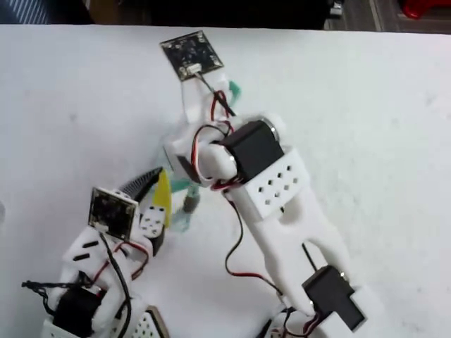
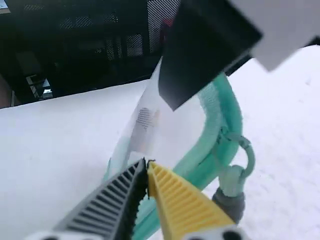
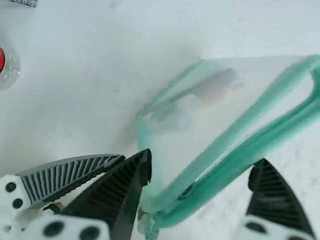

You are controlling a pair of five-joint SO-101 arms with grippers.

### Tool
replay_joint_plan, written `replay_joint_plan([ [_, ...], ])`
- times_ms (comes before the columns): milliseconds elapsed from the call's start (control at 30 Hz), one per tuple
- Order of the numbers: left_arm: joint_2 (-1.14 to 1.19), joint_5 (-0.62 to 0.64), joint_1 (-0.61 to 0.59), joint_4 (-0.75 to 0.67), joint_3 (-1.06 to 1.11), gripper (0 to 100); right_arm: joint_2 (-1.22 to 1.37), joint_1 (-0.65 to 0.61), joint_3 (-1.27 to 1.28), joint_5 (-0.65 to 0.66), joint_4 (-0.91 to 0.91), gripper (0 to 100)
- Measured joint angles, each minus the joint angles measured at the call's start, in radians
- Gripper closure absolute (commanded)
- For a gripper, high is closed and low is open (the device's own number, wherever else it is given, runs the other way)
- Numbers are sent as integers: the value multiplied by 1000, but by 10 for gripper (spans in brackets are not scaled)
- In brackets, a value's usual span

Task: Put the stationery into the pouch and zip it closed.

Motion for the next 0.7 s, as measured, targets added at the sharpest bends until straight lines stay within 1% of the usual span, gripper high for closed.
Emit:
replay_joint_plan([
  [200,2,0,-2,0,0,977,-58,-38,-83,9,0,700],
  [367,2,0,-2,0,0,972,-57,-32,-54,12,0,700],
  [467,0,-3,-2,0,0,915,-48,-12,-48,15,0,700],
  [567,2,-68,-2,3,0,836,-69,80,-44,17,0,701],
  [633,2,-104,-2,21,2,824,-106,181,-8,52,2,701],
  [700,0,-104,-2,21,32,829,-141,305,55,86,2,702],
])
